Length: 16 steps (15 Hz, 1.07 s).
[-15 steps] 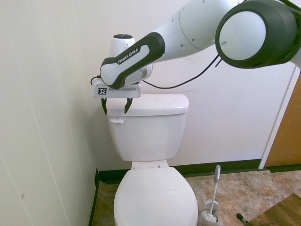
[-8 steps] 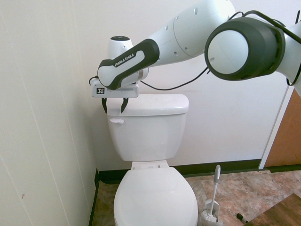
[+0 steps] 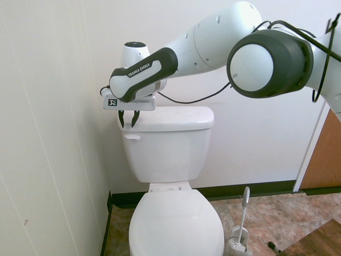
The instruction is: Flush the toilet
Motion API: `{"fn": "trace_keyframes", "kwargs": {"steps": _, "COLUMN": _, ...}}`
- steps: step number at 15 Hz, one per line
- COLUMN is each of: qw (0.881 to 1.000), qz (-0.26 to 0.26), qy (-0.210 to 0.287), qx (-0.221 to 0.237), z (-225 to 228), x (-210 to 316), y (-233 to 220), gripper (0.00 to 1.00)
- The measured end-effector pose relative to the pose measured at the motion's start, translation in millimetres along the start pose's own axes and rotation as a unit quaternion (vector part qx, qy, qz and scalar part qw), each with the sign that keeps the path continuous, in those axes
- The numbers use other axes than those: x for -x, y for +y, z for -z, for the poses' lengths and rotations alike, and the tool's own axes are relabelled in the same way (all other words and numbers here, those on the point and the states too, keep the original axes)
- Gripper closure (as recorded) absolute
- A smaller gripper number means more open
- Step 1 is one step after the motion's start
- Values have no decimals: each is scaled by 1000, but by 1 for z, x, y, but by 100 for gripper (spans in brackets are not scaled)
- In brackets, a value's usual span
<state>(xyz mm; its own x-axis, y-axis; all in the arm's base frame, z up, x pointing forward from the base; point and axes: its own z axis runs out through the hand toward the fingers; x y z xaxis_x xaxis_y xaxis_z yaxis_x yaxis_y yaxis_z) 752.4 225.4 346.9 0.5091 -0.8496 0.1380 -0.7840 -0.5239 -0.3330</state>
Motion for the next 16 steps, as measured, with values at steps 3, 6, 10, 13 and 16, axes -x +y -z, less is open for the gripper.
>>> {"fn": "trace_keyframes", "kwargs": {"steps": 3, "qw": 1000, "qz": -2, "qy": 1, "qx": 2, "z": -3, "x": -2, "y": 1, "gripper": 100}}
{"fn": "trace_keyframes", "kwargs": {"steps": 6, "qw": 1000, "qz": -6, "qy": -1, "qx": 4, "z": -7, "x": -4, "y": 3, "gripper": 100}}
{"fn": "trace_keyframes", "kwargs": {"steps": 10, "qw": 1000, "qz": -11, "qy": -5, "qx": 7, "z": -17, "x": -4, "y": 5, "gripper": 100}}
{"fn": "trace_keyframes", "kwargs": {"steps": 13, "qw": 1000, "qz": -15, "qy": -10, "qx": 12, "z": -27, "x": -5, "y": 9, "gripper": 100}}
{"fn": "trace_keyframes", "kwargs": {"steps": 16, "qw": 1000, "qz": -19, "qy": -13, "qx": 21, "z": -45, "x": -6, "y": 16, "gripper": 100}}
